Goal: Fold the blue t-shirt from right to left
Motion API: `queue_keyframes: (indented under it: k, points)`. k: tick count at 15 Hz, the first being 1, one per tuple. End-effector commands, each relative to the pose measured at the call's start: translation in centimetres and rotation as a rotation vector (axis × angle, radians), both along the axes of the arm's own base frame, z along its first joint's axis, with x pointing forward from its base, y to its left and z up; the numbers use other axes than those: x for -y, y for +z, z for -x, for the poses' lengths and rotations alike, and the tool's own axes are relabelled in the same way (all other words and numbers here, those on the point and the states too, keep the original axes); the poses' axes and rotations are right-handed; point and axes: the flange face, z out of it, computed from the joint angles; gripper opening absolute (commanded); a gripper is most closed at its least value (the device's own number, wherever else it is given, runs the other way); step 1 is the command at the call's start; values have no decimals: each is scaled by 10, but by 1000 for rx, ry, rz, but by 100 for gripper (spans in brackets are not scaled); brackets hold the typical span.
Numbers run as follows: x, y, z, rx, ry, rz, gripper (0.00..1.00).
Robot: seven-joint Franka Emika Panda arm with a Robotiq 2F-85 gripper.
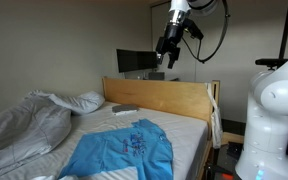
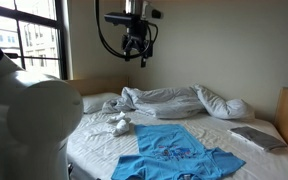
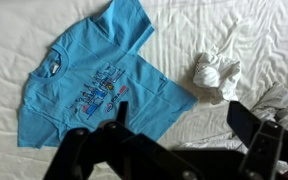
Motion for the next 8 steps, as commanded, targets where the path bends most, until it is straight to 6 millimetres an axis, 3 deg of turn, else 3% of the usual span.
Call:
queue_keyframes:
  k: [1, 4, 6, 8]
  points:
    - [0, 0, 0, -1, 0, 0, 100]
    - [-6, 4, -8, 9, 14, 28, 100]
    - [-8, 17, -1, 26, 45, 26, 100]
    - [-16, 33, -11, 64, 78, 56, 100]
